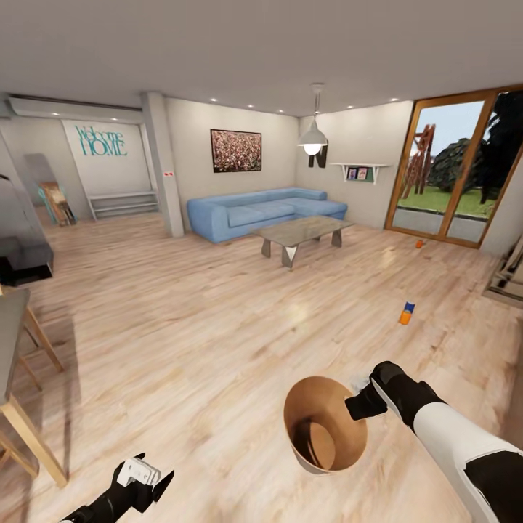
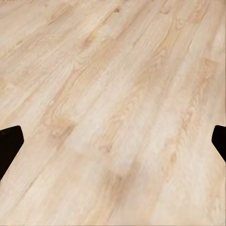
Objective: Put the three can of soda from the living room inside the tash can in the kitchen.
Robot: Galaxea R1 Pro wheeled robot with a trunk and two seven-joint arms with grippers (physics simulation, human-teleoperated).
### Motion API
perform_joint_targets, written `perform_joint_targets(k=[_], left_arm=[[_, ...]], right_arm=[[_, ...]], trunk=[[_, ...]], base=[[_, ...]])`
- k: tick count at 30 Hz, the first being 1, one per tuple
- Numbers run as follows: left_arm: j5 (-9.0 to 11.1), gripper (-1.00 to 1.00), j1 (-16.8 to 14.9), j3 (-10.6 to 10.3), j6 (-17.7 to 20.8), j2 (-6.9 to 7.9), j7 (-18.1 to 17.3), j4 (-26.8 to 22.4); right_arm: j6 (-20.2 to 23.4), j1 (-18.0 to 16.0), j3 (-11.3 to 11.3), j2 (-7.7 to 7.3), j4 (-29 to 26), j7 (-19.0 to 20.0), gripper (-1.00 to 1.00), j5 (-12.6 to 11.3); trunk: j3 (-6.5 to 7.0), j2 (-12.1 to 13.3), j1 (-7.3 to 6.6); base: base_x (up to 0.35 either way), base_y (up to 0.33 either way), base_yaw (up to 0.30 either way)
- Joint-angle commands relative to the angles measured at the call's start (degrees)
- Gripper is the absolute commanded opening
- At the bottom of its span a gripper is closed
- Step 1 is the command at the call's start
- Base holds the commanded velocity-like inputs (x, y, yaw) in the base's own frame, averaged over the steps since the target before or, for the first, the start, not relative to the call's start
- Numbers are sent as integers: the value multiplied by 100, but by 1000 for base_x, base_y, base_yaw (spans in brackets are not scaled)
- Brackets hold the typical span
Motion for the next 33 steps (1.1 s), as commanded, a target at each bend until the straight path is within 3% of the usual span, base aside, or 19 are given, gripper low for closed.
perform_joint_targets(k=[1,9,26,33], left_arm=[[-2,100,1,0,0,0,3,1],[0,100,-2,0,5,0,134,1],[-8,100,1,-7,2,0,199,1],[-9,100,2,-8,0,0,202,1]], right_arm=[[23,-3,-23,1,-5,34,-100,-106],[18,-3,-24,9,-11,15,-100,-110],[14,-3,-59,-24,-17,-54,-100,-136],[11,-3,-59,-89,-18,-24,-100,-163]], trunk=[[1,0,0],[1,0,0],[-1,0,0],[-3,0,0]], base=[[328,0,0],[328,1,-12],[328,64,-225],[328,72,-55]])
